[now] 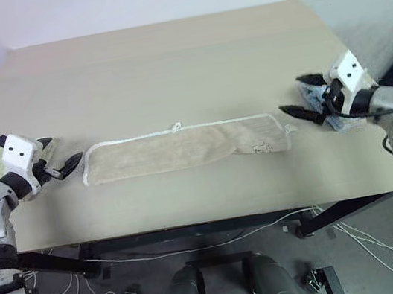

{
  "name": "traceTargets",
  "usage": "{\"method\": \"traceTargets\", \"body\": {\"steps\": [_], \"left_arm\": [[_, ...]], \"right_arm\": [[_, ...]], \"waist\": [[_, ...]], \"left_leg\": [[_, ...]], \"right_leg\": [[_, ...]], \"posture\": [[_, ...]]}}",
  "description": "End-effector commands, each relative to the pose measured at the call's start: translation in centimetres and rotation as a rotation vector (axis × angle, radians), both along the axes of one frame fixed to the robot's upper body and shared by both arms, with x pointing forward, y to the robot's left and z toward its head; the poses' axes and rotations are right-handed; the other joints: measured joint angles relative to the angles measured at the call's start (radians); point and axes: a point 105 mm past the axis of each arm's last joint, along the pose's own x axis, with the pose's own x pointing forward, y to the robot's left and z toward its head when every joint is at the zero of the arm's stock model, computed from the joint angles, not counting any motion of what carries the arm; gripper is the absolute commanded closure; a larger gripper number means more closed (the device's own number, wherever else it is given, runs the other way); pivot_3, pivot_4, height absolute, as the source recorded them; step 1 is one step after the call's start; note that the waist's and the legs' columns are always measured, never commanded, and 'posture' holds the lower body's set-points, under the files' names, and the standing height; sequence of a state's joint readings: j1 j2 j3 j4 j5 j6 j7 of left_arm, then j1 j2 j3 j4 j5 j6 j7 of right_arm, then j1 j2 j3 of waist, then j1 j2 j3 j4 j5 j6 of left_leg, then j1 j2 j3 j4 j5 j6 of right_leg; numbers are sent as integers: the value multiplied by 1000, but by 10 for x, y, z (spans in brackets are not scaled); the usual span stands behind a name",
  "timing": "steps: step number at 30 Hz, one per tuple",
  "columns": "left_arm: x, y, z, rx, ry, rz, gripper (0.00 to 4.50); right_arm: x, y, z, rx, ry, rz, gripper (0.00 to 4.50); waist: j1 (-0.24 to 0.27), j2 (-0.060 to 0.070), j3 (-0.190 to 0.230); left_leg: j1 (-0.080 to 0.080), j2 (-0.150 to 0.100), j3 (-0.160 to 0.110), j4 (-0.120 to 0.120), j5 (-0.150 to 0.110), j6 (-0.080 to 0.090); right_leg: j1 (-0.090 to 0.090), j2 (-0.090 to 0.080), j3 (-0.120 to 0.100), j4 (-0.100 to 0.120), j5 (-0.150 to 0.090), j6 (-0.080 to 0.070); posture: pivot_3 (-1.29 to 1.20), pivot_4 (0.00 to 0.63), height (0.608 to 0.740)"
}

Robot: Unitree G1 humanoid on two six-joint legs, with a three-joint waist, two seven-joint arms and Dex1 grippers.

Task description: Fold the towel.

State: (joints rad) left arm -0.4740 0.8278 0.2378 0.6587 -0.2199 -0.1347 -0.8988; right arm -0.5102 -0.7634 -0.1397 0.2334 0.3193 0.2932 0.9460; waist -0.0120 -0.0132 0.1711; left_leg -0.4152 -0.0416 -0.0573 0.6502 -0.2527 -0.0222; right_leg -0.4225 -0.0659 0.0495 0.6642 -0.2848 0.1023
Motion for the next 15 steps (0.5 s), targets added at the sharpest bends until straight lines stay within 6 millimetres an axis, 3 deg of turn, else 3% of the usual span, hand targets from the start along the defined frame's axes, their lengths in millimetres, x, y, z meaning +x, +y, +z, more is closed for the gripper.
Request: {"method": "traceTargets", "body": {"steps": [1,5,9,15], "left_arm": [[-11,-11,22,-9,-74,-64,0],[-22,-36,20,-18,-61,-174,0],[-32,-85,16,-45,-38,-363,0],[-50,-142,4,-60,9,-579,0]], "right_arm": [[-28,15,17,238,77,-22,46],[-51,30,5,504,275,-62,46],[-71,41,-19,728,482,-107,46],[-86,62,-56,902,686,-226,46]], "waist": [[-1,0,0],[-3,0,0],[4,-2,-2],[-4,-2,-2]], "left_leg": [[-1,0,0,0,0,0],[-1,1,0,-1,0,0],[-1,1,0,-1,0,0],[-1,0,-1,-1,0,0]], "right_leg": [[-1,0,0,0,0,0],[-2,0,1,-1,0,0],[-1,0,1,-1,0,0],[-1,0,1,-1,0,0]], "posture": [[0,150,740],[0,150,740],[0,150,740],[0,150,740]]}}
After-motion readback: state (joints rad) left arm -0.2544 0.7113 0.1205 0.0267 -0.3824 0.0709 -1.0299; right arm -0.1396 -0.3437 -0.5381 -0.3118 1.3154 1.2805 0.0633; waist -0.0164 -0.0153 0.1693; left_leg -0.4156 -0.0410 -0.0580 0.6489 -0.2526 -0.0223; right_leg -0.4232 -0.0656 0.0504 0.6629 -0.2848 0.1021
